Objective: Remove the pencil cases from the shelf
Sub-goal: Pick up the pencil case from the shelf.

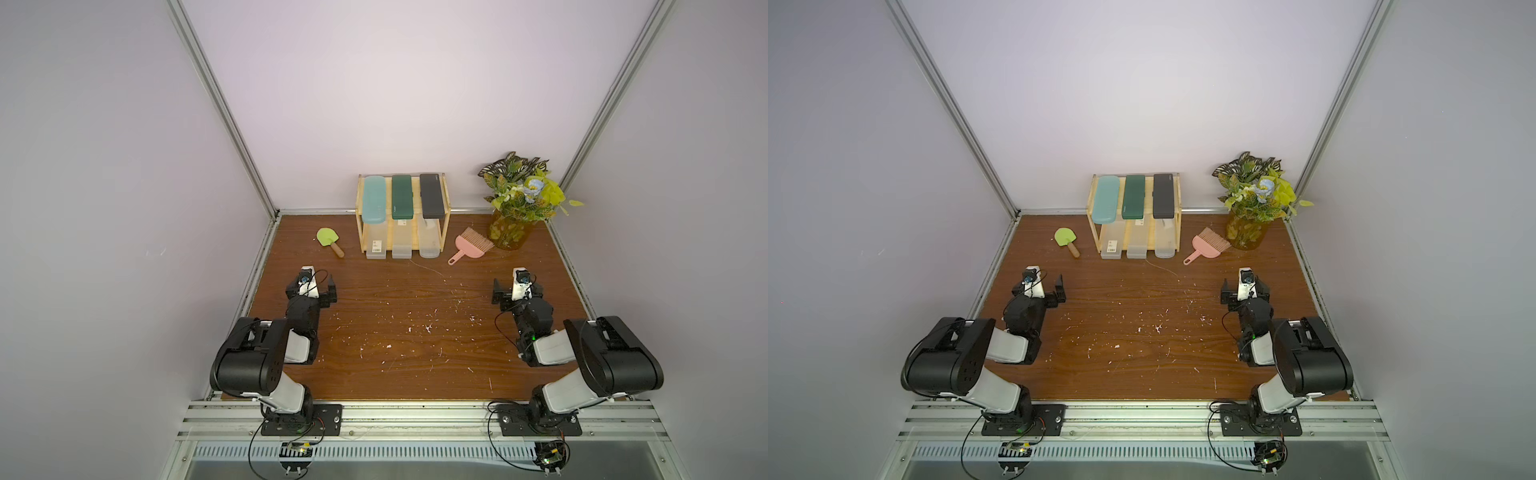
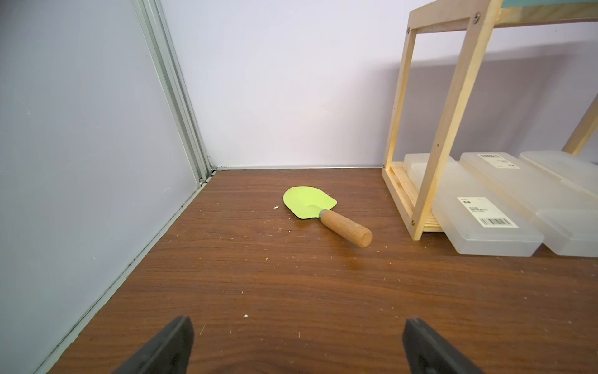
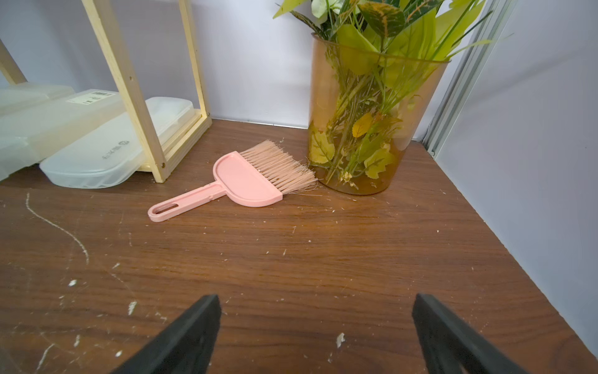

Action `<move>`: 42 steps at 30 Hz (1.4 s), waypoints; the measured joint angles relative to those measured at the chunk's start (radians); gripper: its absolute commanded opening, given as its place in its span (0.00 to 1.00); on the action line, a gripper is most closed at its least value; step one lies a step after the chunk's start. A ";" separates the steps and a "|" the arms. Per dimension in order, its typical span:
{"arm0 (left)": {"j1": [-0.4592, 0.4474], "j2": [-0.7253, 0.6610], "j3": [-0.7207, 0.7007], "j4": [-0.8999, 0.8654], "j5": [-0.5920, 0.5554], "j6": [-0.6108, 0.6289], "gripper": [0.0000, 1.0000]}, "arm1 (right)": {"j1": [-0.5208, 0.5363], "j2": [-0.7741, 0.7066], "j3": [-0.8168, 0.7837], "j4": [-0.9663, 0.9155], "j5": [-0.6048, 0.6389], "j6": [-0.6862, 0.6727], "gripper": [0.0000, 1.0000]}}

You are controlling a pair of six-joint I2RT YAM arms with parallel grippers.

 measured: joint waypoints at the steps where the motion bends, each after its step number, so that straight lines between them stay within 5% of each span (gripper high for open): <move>1: 0.000 0.000 0.000 0.000 0.000 0.000 1.00 | 0.000 0.000 0.000 0.000 0.000 0.000 1.00; 29: 0.001 0.000 0.000 -0.002 0.008 0.000 0.99 | -0.056 0.000 0.028 -0.027 -0.081 0.033 0.99; 36: -0.001 -0.155 0.134 -0.264 -0.011 -0.004 1.00 | -0.030 -0.197 0.093 -0.265 -0.056 0.037 0.99; 42: -0.004 -0.284 0.332 -0.553 0.044 -0.123 1.00 | 0.117 -0.411 0.307 -0.631 -0.002 0.042 1.00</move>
